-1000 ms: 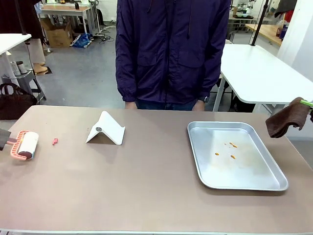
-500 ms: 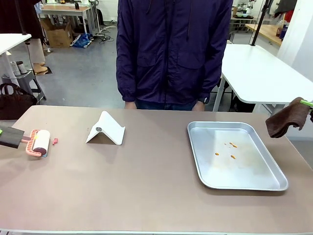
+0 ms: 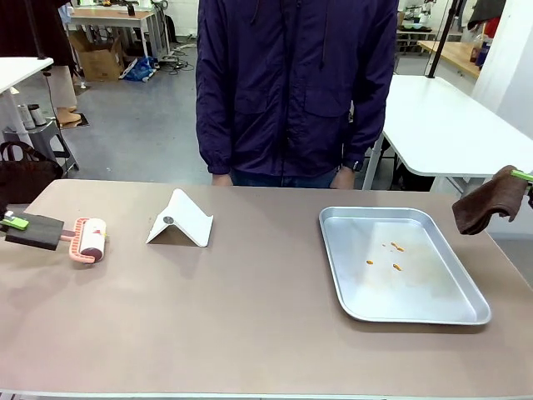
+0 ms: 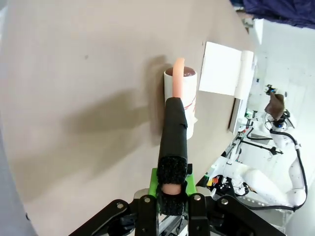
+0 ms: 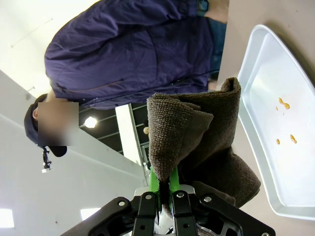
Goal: Clean the surface of the table.
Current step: If a person points to the right, clean the right side of the table with your right hand, and if they point to the left, clean the left side with your left hand.
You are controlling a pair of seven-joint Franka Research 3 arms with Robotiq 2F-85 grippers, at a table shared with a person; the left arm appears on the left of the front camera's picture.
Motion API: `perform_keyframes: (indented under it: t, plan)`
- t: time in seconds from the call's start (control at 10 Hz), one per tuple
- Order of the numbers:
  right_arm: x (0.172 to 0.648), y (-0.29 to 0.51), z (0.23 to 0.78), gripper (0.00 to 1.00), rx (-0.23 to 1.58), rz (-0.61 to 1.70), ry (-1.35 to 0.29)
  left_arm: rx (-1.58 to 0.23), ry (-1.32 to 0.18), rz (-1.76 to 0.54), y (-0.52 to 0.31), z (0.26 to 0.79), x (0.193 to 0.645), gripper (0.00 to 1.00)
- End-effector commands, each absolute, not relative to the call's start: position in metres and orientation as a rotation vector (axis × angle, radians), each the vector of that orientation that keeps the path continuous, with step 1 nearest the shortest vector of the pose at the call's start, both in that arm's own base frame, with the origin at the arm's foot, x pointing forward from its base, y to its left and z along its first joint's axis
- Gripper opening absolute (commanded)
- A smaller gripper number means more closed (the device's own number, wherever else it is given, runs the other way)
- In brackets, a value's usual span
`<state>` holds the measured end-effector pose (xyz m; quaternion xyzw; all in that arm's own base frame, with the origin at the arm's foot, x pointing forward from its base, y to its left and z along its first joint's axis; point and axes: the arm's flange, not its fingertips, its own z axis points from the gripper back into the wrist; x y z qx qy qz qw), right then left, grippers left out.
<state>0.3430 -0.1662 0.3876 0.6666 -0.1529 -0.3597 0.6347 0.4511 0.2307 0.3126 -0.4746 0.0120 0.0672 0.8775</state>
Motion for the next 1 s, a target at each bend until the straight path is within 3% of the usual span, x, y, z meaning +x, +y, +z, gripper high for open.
perform_keyframes:
  t: [0.0,0.4,0.7,0.9]
  plan:
    - [0.34,-0.168,0.391,0.05,1.532,-0.803,-0.346,-0.966,0.044,0.174,0.208,0.298,0.456,0.22]
    - [0.34,-0.168,0.391,0.05,1.532,-0.803,-0.346,-1.149,-0.043,0.086,0.202,0.325,0.461,0.22]
    - [0.34,-0.168,0.391,0.05,1.532,-0.803,-0.346,-1.405,-0.246,-0.059,0.235,0.393,0.424,0.22]
    - [0.34,-0.168,0.391,0.05,1.532,-0.803,-0.346,-1.444,-0.256,-0.084,0.264,0.415,0.399,0.22]
